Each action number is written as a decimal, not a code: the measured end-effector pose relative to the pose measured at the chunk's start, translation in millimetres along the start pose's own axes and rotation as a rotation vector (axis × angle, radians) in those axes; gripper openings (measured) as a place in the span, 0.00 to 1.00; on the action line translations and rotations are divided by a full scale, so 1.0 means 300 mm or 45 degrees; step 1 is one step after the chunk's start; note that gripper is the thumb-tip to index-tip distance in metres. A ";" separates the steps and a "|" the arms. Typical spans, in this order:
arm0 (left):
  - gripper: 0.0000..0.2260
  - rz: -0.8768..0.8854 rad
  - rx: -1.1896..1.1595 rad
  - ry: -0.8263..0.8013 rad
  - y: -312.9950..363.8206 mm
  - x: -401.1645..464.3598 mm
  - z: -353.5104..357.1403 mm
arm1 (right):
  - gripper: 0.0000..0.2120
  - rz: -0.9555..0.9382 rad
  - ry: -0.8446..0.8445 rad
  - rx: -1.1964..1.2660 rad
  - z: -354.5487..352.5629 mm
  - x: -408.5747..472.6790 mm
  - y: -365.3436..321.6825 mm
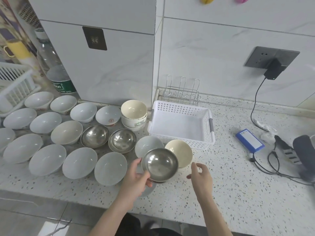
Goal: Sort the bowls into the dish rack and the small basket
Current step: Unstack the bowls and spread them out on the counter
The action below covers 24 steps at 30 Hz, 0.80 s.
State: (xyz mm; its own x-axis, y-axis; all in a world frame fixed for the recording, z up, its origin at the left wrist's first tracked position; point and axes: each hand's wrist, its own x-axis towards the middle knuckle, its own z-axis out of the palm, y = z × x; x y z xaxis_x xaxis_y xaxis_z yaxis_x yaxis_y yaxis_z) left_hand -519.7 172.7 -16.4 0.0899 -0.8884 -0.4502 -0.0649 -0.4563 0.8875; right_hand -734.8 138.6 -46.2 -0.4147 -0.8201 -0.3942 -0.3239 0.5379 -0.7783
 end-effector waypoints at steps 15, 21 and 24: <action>0.34 0.116 0.868 -0.325 -0.115 -0.026 0.119 | 0.10 -0.250 -0.347 -0.205 -0.069 -0.113 0.158; 0.33 0.125 0.985 -0.288 -0.097 -0.008 0.118 | 0.09 -0.227 -0.341 -0.247 -0.049 -0.096 0.167; 0.33 0.107 1.045 -0.303 -0.085 -0.007 0.127 | 0.08 -0.232 -0.342 -0.271 -0.053 -0.087 0.162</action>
State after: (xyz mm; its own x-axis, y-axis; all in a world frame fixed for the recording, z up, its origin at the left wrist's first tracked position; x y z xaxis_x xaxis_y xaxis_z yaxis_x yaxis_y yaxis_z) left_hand -556.3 184.1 -41.9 -0.1522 -0.8660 -0.4764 -0.7690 -0.1991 0.6075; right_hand -753.3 189.3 -66.1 -0.1058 -0.9127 -0.3947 -0.5530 0.3839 -0.7395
